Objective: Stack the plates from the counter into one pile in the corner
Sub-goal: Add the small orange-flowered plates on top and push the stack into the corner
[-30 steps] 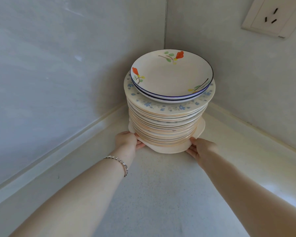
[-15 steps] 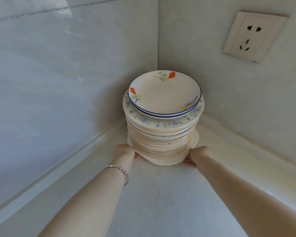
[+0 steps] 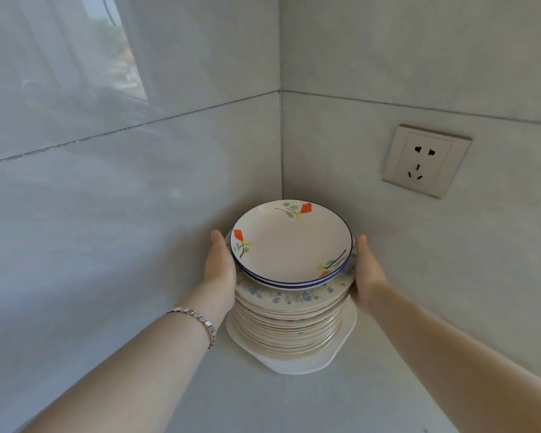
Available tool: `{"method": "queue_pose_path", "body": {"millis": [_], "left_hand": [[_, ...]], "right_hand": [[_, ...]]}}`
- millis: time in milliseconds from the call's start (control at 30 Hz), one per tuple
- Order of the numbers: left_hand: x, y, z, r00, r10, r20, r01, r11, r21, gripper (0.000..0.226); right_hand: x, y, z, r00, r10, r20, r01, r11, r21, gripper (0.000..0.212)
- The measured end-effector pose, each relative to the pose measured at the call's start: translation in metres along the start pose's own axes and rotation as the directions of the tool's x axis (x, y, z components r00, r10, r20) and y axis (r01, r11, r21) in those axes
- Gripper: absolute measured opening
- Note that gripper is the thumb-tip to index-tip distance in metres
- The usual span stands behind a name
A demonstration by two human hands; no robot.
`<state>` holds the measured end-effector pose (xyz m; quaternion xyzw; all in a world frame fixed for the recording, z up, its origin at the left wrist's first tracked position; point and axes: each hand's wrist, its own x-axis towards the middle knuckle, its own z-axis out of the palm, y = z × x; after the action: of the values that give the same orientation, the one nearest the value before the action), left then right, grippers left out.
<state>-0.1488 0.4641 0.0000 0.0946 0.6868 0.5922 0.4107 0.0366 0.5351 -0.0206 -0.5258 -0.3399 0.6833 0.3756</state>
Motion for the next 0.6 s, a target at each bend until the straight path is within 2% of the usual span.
{"method": "queue_pose_path", "body": {"millis": [67, 200, 433, 533, 600], "left_hand": [[0.0010, -0.0032, -0.0019, 1.000, 0.005, 0.001, -0.005, 1.000, 0.009, 0.061], [0.0027, -0.0085, -0.0034, 1.000, 0.021, -0.011, -0.020, 0.998, 0.051, 0.063], [0.0012, -0.0057, -0.0056, 1.000, -0.009, 0.017, 0.009, 0.999, 0.036, 0.061], [0.0028, -0.0046, -0.0074, 1.000, 0.012, 0.020, -0.015, 0.990, 0.144, 0.064], [0.0026, 0.0004, -0.0083, 0.995, 0.094, -0.016, -0.085, 0.954, 0.287, 0.064]], "right_hand": [[0.0054, 0.0049, 0.0005, 1.000, 0.003, 0.005, -0.003, 0.999, 0.035, 0.054], [0.0037, 0.0050, 0.0034, 0.998, -0.046, -0.037, 0.046, 0.999, -0.004, 0.041], [0.0036, 0.0060, 0.0027, 0.996, -0.075, -0.052, 0.072, 0.995, -0.064, 0.044], [0.0068, 0.0042, 0.0018, 0.997, -0.060, -0.049, 0.054, 0.991, -0.119, 0.045], [0.0055, -0.0012, 0.0008, 0.990, -0.113, -0.087, 0.087, 0.962, -0.261, 0.051]]}}
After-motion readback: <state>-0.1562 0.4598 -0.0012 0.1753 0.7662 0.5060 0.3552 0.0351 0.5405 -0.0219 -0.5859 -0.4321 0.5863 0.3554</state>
